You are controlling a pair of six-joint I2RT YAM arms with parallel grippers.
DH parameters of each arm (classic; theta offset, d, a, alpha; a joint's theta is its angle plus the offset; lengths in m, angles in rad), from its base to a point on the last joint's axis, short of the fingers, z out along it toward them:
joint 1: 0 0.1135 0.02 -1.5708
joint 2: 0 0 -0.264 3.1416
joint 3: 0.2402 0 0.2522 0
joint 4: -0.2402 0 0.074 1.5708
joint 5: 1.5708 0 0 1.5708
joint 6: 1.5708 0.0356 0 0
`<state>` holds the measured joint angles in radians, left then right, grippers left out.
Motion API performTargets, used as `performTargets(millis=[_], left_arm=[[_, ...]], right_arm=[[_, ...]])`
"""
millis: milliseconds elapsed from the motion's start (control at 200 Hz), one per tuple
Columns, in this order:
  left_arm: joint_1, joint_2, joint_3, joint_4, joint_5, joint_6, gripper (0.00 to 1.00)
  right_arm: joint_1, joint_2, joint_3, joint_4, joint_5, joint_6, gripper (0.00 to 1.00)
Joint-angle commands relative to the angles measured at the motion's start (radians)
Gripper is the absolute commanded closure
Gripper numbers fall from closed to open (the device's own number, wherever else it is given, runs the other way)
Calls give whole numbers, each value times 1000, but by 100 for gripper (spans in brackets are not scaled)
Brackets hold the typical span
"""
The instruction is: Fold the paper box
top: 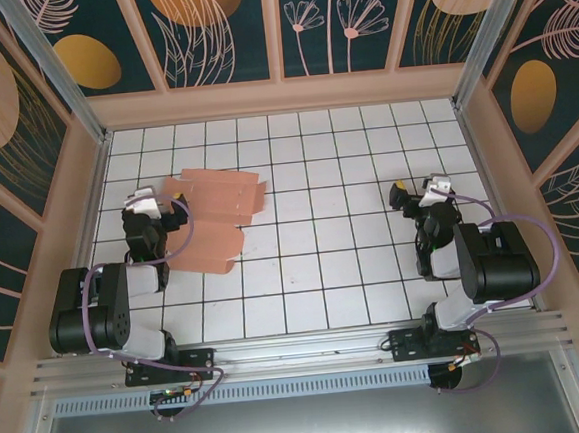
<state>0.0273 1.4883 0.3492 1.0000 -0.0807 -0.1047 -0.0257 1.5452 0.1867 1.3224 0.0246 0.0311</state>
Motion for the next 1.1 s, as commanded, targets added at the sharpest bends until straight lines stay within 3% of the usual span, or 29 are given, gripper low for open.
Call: performTargets(millis=[0, 120, 375, 626, 786, 936, 1096], left_arm=[[-9, -42, 92, -175, -159, -61, 1], [-9, -140, 104, -232, -152, -62, 1], [-92, -248, 285, -541, -98, -103, 1], [-150, -151, 450, -731, -6, -485, 1], [-197, -45, 501, -771, 53, -587, 1], [-219, 44, 505, -753, 86, -682, 1], [-217, 111, 489, -741, 95, -771, 1]], right_arm=[[12, -43, -66, 130, 4, -25, 1], [10, -164, -83, 57, -5, -31, 1], [11, -399, 71, -357, -179, -32, 1], [9, -474, 286, -794, -164, 178, 1], [1, -471, 411, -1110, -130, 376, 1], [1, -542, 402, -1176, -72, 365, 1], [-7, -528, 423, -1250, -157, 341, 1]])
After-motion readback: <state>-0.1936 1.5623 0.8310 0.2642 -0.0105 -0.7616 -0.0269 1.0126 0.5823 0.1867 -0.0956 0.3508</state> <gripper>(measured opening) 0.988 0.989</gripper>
